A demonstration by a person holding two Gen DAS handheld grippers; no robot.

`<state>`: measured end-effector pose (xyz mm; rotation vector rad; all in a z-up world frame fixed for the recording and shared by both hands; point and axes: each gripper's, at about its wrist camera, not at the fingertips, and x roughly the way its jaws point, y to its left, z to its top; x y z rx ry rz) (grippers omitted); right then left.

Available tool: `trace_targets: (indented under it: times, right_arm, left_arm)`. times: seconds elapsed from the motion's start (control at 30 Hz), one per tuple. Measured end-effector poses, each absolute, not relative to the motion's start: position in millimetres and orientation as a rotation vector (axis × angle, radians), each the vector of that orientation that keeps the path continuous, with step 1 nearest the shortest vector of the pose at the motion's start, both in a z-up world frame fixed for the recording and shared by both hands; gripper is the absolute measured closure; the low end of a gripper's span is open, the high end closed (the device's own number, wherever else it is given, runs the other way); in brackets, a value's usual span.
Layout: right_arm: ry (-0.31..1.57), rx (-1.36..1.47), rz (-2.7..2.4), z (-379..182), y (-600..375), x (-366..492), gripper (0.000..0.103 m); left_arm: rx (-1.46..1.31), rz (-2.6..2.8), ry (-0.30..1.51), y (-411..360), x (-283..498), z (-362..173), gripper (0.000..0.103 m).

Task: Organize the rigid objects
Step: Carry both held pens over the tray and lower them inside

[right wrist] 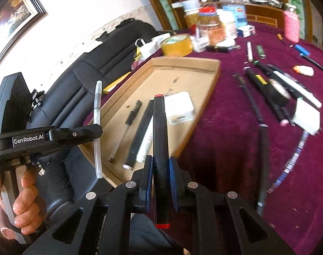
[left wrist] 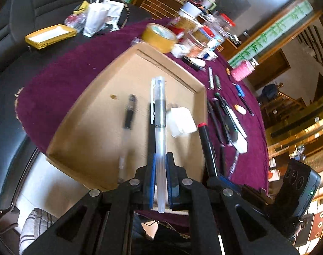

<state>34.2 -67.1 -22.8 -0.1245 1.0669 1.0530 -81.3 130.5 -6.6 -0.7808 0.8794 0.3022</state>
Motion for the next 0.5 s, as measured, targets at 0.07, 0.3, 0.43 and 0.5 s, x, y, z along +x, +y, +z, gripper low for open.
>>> trace_targets:
  times: [0.07, 0.3, 0.43, 0.5]
  right_arm:
    - [1.084, -0.133, 1.062, -24.9, -51.4, 34.2, 0.087]
    - [1.156, -0.172, 1.071, -32.1, 3.3, 32.8, 0.087]
    - [1.176, -0.209, 1.017, -37.7, 27.6, 29.4, 0.087]
    - [1.199, -0.203, 0.993, -42.3, 33.6, 30.2, 0.087]
  left_arm:
    - [-0.788, 0.320, 0.886, 141.3, -81.9, -12.4, 0.095]
    - [-0.798, 0.351, 0.911, 165.5, -82.4, -27.3, 0.095]
    - [-0.796, 0.365, 0.929, 176.8, -81.6, -36.5, 0.095]
    - [-0.784, 0.368, 0.943, 179.6, -80.4, -41.0, 0.095]
